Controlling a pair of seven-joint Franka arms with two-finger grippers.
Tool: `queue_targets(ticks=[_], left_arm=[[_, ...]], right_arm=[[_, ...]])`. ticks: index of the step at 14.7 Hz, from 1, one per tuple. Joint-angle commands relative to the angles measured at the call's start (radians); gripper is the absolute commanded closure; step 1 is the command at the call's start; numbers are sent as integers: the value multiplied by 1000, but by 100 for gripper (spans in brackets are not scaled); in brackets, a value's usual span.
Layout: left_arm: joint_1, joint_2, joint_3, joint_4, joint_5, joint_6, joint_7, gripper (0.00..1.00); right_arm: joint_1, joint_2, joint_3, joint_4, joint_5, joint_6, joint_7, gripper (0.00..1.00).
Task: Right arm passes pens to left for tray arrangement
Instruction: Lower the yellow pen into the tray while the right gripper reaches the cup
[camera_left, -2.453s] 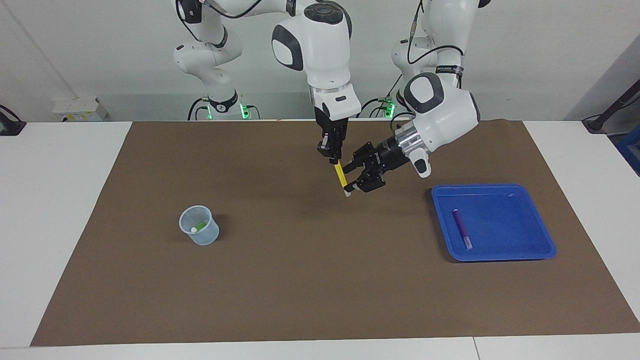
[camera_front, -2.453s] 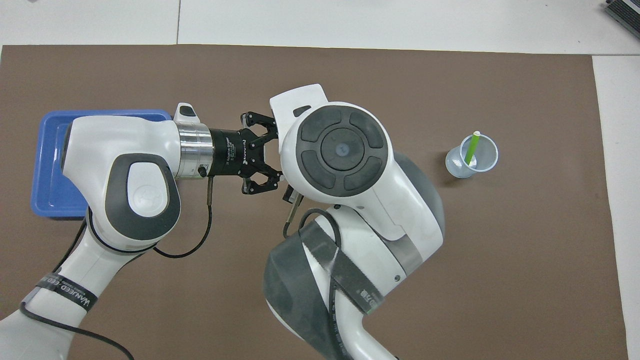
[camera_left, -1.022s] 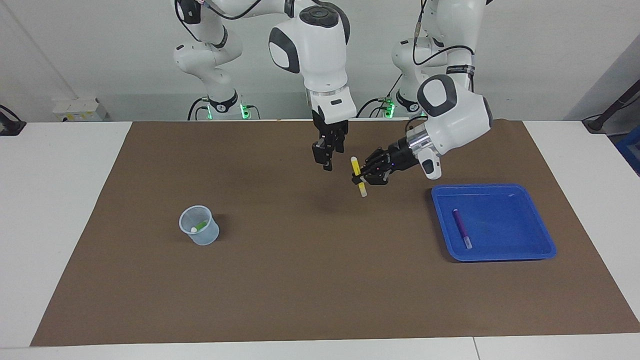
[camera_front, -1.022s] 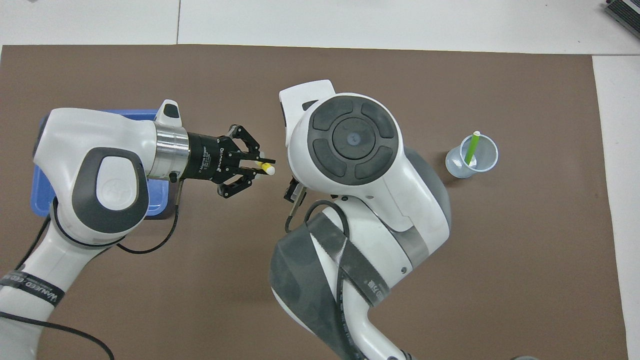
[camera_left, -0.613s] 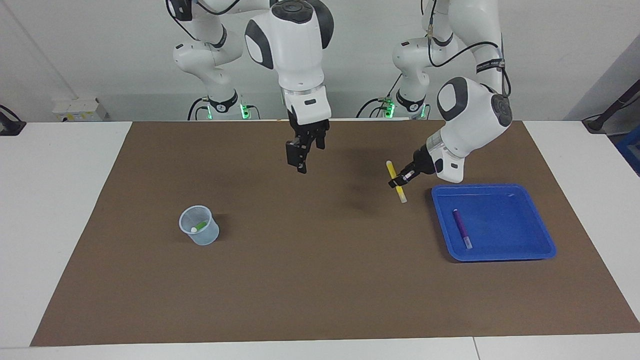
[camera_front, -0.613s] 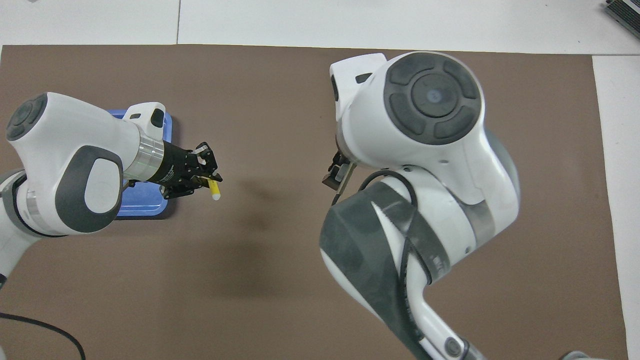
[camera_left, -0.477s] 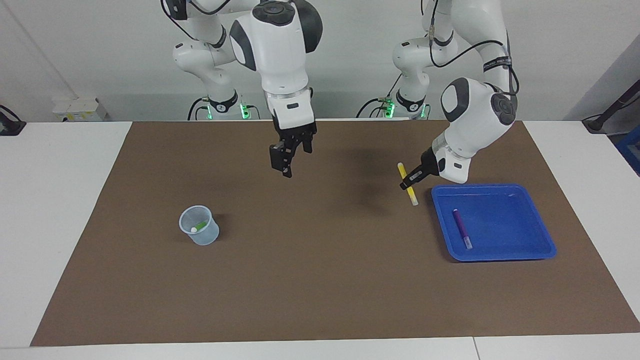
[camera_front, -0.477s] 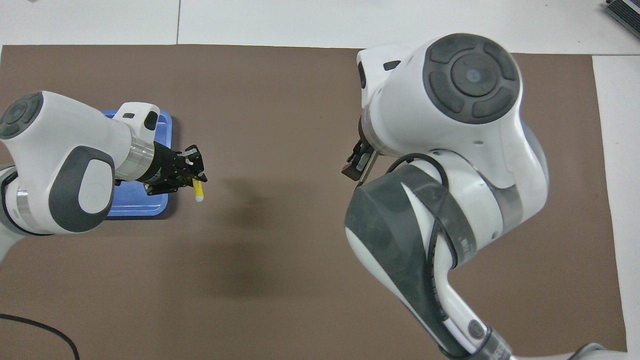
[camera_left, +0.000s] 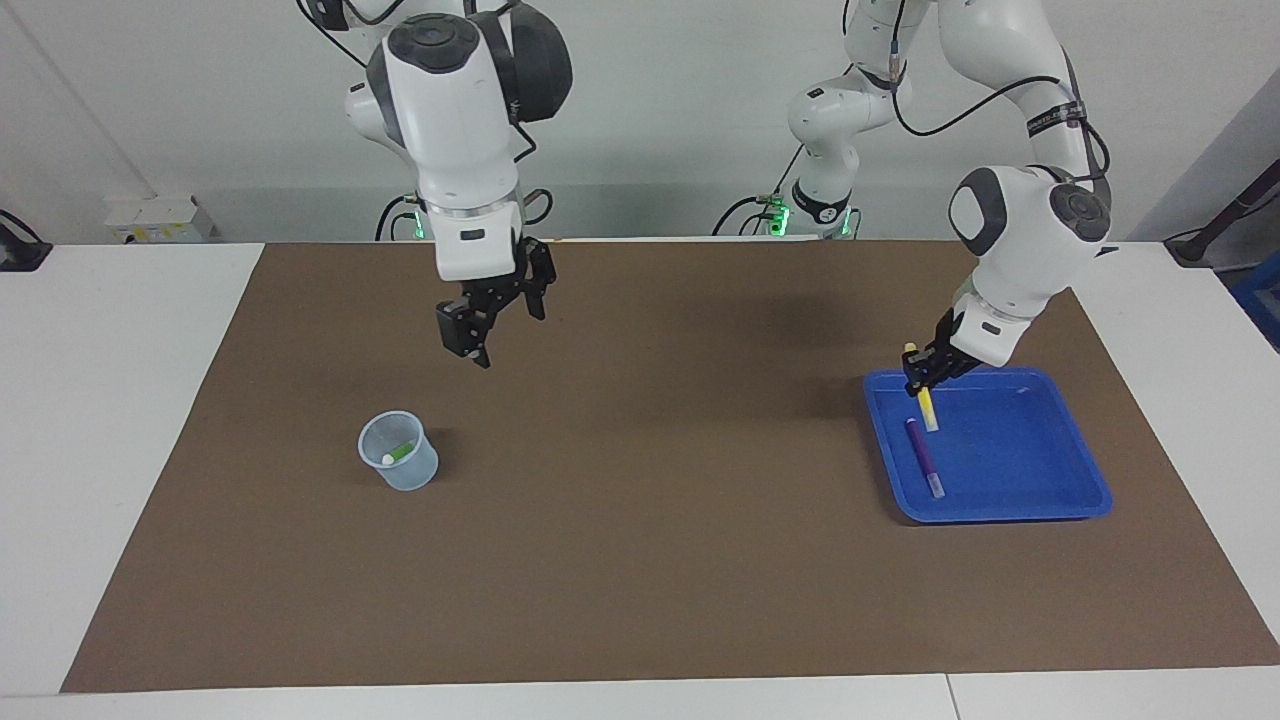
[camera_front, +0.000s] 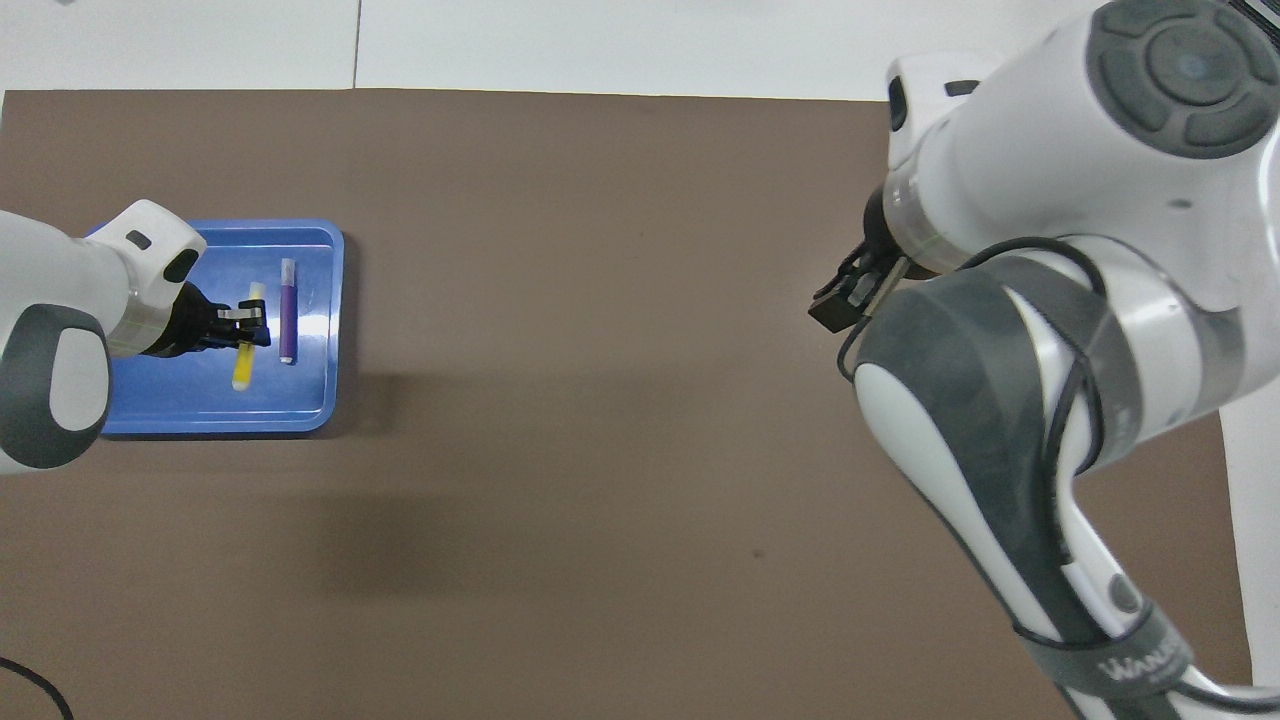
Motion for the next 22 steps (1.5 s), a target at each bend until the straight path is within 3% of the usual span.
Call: queue_targets(ticks=[1, 3, 5, 11, 13, 16, 22], left_arm=[[103, 43, -6, -72, 58, 210, 171, 100], [149, 101, -3, -60, 85, 275, 253, 100], [154, 107, -3, -45, 137, 289, 262, 100], [152, 186, -3, -68, 138, 341, 250, 100], [148, 186, -3, -69, 138, 346, 243, 100], [137, 190, -3, -71, 138, 355, 213, 100], [136, 198, -5, -77, 138, 401, 210, 100]], right_arm=[[-89, -29, 8, -28, 59, -11, -29, 0], [-137, -29, 7, -30, 64, -34, -33, 0], [-159, -27, 6, -31, 62, -37, -30, 0], [-251, -6, 6, -62, 50, -19, 5, 0], [-258, -23, 6, -141, 47, 53, -3, 0], [-265, -135, 6, -445, 47, 365, -7, 0], [-300, -96, 6, -459, 48, 414, 57, 0]])
